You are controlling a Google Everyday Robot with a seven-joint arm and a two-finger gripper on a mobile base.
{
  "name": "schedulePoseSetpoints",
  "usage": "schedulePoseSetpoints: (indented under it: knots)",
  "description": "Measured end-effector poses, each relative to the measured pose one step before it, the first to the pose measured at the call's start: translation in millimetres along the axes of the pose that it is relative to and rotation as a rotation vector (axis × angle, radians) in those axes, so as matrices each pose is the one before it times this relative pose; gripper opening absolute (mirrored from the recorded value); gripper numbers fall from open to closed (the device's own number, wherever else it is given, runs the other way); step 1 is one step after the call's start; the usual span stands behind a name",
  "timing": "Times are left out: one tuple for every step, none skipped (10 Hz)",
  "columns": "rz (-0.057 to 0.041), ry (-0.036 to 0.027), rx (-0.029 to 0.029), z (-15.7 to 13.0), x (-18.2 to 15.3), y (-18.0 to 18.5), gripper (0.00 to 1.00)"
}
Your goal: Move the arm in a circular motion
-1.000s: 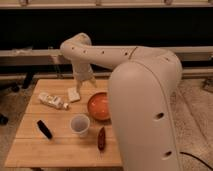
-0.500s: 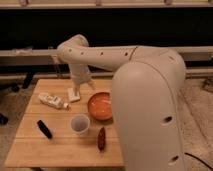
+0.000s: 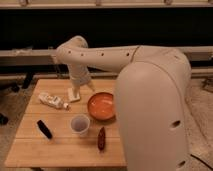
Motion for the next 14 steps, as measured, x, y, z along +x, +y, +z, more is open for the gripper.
schedulePoseSetpoints:
  knots:
    - [-0.00045,0.00047,0.00231,-0.72,2.66,-0.23,0.65]
    - [0.00216,0.00067,0.00049,-1.09,3.45,0.18,0.65]
    - [0.0012,-0.00147,-0.00122,-1.2,4.24,1.71,0.65]
    - [-0.0009,-0.0014,-0.00127,-0.65,1.23,1.57,0.65]
    - [-0.0012,-0.00147,-0.00138,-0.6,1.48,1.33,0.65]
    - [0.00276,-0.00031,-0.00052,-0.76,1.98,-0.47,0.65]
    - [0.00457,-0.00136,-0.0009,-0.49,2.59,-1.14,0.65]
    - [0.00398,-0.00383,-0.00535,-0.37,3.29,-0.99,0.65]
    - [0.01242,0.00316,0.00078,-0.82,7.8,-8.11,0.65]
    - [0.00628,-0.00131,-0.00246,-0.14,2.62,-3.82,0.65]
    - [0.01411,-0.00531,-0.00722,-1.98,3.22,-4.62,0.65]
    - [0.00495,-0.00112,-0.00476,-0.74,0.63,1.77,0.65]
    - [0.00763,-0.00141,-0.00198,-0.7,2.68,-1.73,0.65]
    - [0.00374,0.00165,0.00183,-0.35,4.39,-3.2,0.65]
